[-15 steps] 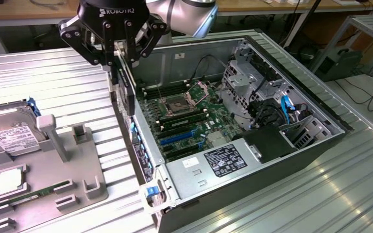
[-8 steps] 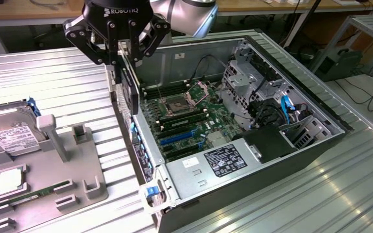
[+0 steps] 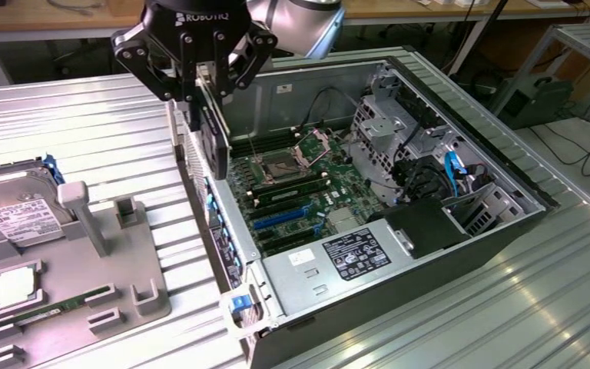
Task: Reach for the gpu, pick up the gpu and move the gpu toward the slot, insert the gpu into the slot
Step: 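Pick up the gpu and move the gpu toward the slot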
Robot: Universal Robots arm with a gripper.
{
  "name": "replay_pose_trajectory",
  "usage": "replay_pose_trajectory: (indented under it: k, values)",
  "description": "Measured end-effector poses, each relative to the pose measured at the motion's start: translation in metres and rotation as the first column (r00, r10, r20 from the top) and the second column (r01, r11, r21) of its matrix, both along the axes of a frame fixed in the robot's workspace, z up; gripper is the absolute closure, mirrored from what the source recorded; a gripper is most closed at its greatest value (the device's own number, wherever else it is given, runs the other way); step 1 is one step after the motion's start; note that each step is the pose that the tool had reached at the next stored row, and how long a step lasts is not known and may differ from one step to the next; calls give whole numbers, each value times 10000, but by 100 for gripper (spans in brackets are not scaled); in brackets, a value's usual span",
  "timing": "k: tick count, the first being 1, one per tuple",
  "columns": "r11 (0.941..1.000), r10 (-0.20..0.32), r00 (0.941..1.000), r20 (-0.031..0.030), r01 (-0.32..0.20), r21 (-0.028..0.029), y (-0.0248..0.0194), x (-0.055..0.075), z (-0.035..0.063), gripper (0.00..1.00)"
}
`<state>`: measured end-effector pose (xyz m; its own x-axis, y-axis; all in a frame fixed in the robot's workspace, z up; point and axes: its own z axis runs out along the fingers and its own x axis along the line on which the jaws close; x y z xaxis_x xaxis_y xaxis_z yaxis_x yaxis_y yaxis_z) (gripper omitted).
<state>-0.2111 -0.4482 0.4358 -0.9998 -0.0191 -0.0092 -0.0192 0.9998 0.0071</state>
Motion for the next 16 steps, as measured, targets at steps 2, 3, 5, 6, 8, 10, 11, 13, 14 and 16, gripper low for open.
replay_pose_trajectory:
  k: [2, 3, 5, 6, 8, 10, 11, 13, 14, 16]
  values:
    - [10000, 0, 10000, 0, 0, 0, 0, 22, 0, 72]
    - [10000, 0, 10000, -1, 0, -1, 0, 30, 0, 72]
    - [10000, 0, 10000, 0, 0, -1, 0, 47, 0, 72]
    - [10000, 0, 10000, 0, 0, -1, 0, 60, 0, 72]
    - [10000, -1, 10000, 0, 1, 0, 0, 78, 0, 72]
    - [10000, 0, 10000, -1, 0, -1, 0, 98, 0, 72]
    - [10000, -1, 10000, 0, 1, 0, 0, 106, 0, 72]
    - [10000, -1, 10000, 0, 1, 0, 0, 137, 0, 72]
    - [10000, 0, 10000, 0, 0, -1, 0, 147, 0, 72]
    - [10000, -1, 10000, 0, 1, 0, 0, 168, 0, 72]
